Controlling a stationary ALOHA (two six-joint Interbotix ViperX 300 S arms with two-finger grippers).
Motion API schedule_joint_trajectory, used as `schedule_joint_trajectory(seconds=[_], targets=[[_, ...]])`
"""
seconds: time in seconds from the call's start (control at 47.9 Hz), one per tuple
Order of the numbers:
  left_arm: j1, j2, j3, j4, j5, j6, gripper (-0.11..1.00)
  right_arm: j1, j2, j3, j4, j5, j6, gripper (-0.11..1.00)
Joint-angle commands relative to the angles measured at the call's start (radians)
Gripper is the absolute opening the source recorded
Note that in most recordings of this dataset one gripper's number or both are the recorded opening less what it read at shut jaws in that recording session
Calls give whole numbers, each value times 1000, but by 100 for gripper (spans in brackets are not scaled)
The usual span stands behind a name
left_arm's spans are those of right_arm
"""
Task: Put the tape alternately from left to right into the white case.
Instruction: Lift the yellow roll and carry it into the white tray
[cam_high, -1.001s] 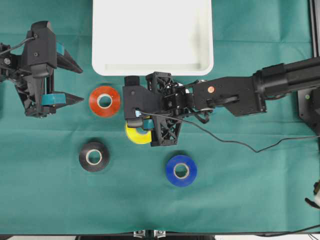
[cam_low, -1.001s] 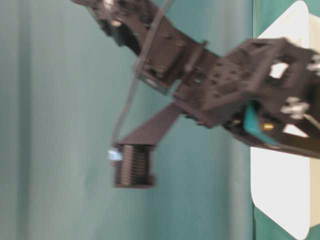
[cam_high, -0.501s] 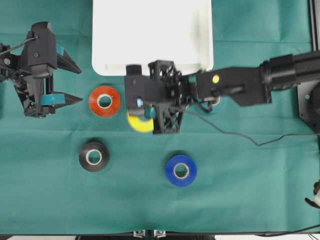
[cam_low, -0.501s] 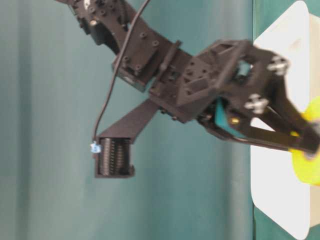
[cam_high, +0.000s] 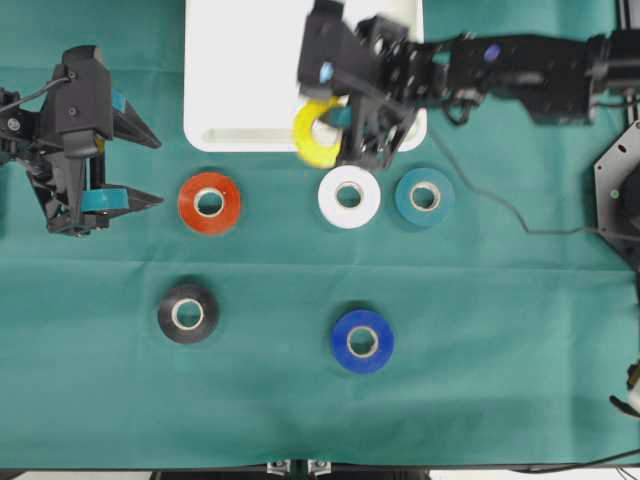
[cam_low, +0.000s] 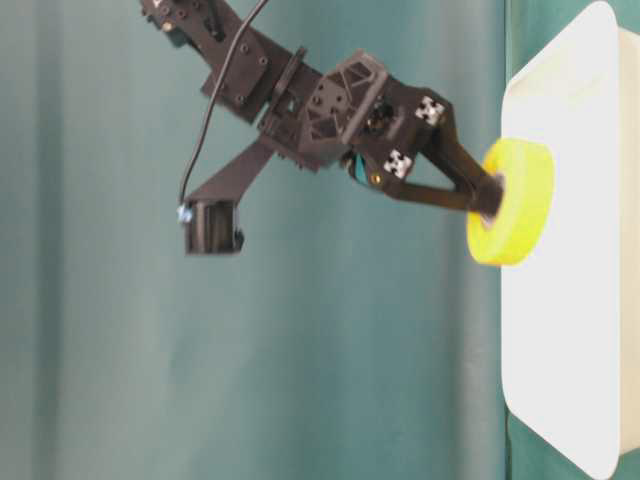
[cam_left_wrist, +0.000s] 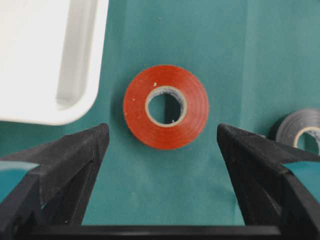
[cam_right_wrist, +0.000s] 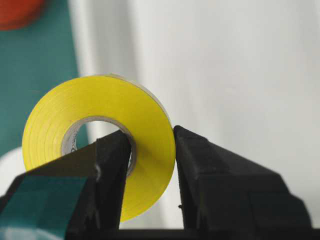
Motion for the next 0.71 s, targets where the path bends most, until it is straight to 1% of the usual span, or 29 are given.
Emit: schedule_joint_trajectory(seconds=[0.0,0.167,0.292,0.542,0.688], targets=[[0,-11,-9,0,-8,0,51,-44,-37,12,-14,-18,-2,31],[2,-11,-3,0,-9,0,51,-129,-35,61,-60,-67,0,31],[2,-11,-3,0,-15,0,51,-178,-35,81,-67,-115,0,31],[2,-11,0,0,-29,2,51,-270,-23,118,-67,-224,-2,31],[2,-11,0,0,-29,0,51,-307,6,126,-71,-247,-2,31]])
